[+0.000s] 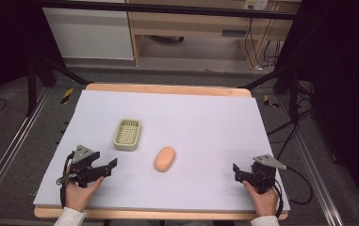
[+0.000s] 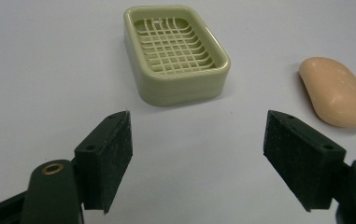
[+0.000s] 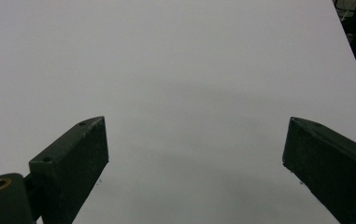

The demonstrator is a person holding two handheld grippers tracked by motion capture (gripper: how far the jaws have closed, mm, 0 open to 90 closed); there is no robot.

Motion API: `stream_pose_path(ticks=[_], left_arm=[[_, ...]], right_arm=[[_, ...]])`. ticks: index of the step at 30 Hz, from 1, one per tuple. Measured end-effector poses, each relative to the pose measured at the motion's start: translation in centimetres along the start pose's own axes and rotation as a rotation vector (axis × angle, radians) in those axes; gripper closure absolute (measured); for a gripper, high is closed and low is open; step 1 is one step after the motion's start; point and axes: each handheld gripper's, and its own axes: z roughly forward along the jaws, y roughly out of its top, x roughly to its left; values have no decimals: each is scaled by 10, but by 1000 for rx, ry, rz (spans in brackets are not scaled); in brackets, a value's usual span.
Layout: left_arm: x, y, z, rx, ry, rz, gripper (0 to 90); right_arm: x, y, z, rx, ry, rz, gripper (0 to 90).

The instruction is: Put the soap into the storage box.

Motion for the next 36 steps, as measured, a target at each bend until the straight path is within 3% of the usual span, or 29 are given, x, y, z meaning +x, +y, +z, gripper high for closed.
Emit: stream_pose_path(ticks=[13, 26, 36], left_arm=[[-12, 7, 2, 28, -22, 57, 227], [-23, 30, -4, -11, -45, 72, 225], [-40, 52, -4, -36, -72, 109, 217]], right_arm=[[1, 0, -1, -5, 4, 7, 65], [2, 1, -1, -2, 2, 2, 65], [2, 1, -3, -9, 0, 4, 65]])
